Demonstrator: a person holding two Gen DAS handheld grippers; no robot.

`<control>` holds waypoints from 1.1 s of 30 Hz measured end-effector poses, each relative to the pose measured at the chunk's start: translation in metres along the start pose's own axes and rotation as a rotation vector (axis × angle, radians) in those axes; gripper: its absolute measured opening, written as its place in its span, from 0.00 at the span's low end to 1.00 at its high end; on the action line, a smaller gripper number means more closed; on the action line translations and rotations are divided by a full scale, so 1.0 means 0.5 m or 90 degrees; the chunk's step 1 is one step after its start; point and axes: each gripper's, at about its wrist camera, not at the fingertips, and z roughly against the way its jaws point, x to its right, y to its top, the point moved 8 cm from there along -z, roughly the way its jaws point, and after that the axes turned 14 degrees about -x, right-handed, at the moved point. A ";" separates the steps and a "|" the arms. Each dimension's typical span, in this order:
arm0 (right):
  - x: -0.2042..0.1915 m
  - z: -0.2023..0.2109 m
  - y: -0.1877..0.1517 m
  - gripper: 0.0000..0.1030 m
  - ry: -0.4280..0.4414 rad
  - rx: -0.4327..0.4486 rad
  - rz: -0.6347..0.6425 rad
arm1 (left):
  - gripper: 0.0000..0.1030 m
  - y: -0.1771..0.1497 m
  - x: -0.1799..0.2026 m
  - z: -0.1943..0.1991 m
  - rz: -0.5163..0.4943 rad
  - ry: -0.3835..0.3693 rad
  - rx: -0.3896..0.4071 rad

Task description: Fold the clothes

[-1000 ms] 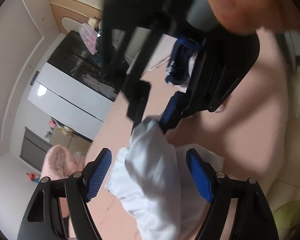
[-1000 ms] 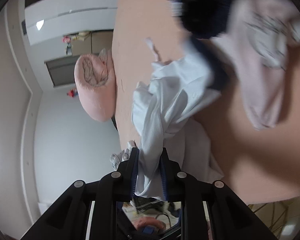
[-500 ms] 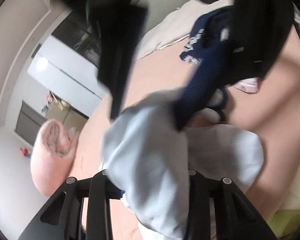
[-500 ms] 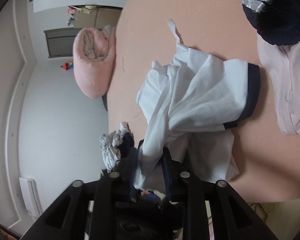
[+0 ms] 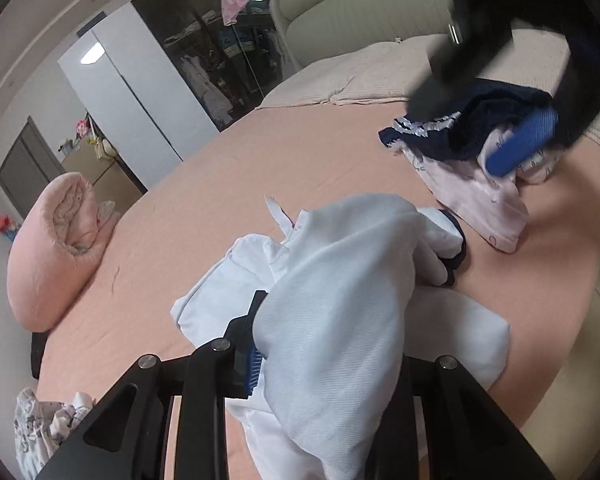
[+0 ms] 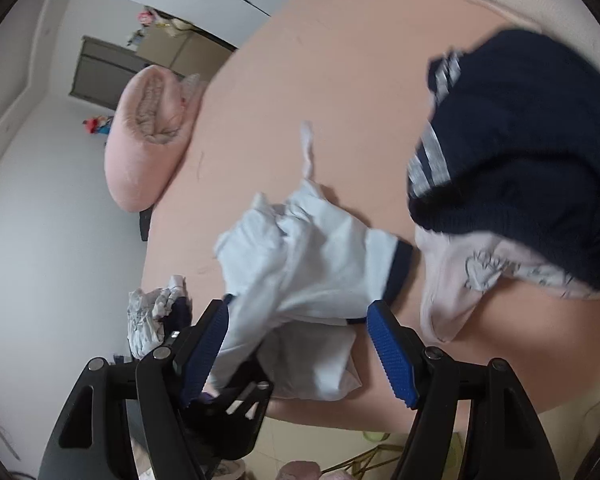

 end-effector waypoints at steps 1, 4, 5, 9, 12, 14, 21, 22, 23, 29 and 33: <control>-0.001 -0.004 0.000 0.70 -0.043 0.008 0.028 | 0.25 0.001 0.000 -0.005 0.004 -0.005 -0.003; -0.013 -0.008 -0.003 0.70 -0.212 0.036 0.144 | 0.25 -0.003 -0.007 -0.006 0.023 -0.044 -0.017; -0.028 -0.009 -0.012 0.70 -0.292 0.049 0.212 | 0.25 -0.005 -0.008 -0.004 0.035 -0.058 -0.020; -0.062 -0.031 -0.058 0.70 -0.499 0.083 0.392 | 0.25 -0.001 -0.030 -0.011 0.085 -0.116 -0.037; -0.074 -0.057 -0.069 0.70 -0.623 0.101 0.466 | 0.25 0.000 -0.037 -0.014 0.109 -0.146 -0.047; -0.099 -0.093 -0.066 0.69 -0.645 0.102 0.492 | 0.25 -0.007 -0.031 -0.010 0.107 -0.151 -0.048; -0.118 -0.160 -0.045 0.69 -0.662 0.144 0.536 | 0.25 -0.029 -0.021 0.004 0.103 -0.168 -0.047; -0.112 -0.170 -0.038 0.69 -0.663 0.143 0.529 | 0.25 -0.029 -0.022 0.003 0.105 -0.170 -0.048; -0.109 -0.173 -0.028 0.69 -0.659 0.146 0.520 | 0.25 -0.028 -0.022 0.001 0.107 -0.172 -0.049; -0.110 -0.163 0.007 0.70 -0.626 0.196 0.463 | 0.25 -0.026 -0.023 -0.001 0.107 -0.174 -0.051; -0.109 -0.177 0.012 0.70 -0.653 0.188 0.474 | 0.25 -0.026 -0.022 0.000 0.112 -0.183 -0.052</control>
